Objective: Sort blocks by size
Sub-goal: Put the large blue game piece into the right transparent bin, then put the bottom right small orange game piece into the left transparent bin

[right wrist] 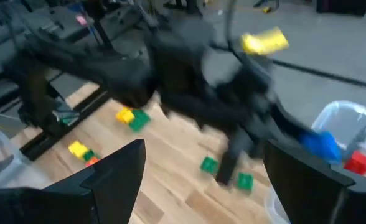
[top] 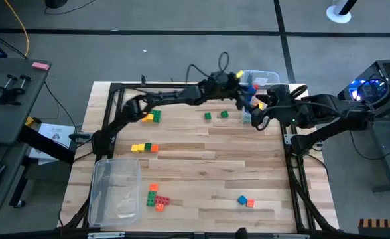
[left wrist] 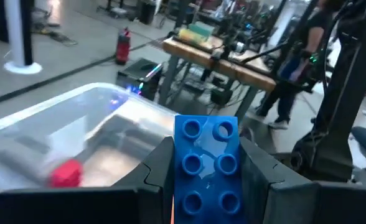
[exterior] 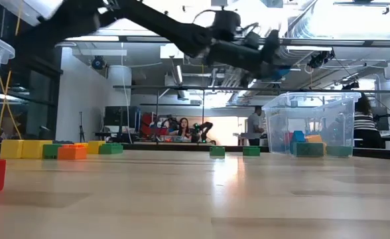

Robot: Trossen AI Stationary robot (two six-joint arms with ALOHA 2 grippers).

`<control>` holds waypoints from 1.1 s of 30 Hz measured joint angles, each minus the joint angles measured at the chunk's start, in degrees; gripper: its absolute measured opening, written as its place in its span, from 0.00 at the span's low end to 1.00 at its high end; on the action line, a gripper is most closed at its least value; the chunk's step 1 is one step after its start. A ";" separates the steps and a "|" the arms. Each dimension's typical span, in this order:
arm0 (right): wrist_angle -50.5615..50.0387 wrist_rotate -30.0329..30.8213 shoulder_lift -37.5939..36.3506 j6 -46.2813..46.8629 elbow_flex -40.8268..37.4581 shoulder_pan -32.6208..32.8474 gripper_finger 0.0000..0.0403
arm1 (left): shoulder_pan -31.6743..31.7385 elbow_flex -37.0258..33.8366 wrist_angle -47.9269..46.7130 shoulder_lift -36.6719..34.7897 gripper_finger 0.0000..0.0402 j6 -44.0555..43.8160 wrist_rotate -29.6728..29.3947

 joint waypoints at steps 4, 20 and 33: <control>2.97 0.50 0.04 -2.54 0.00 -0.02 0.79 | -0.98 9.92 -2.35 6.18 0.24 -1.97 0.21; 4.52 -0.85 -1.22 -6.91 0.00 -0.02 0.79 | 1.16 11.65 -33.93 0.16 0.84 -6.86 18.99; 3.75 -8.13 -1.36 -12.41 0.00 -0.27 0.79 | -18.91 -26.85 -45.55 -25.07 0.80 -1.78 0.28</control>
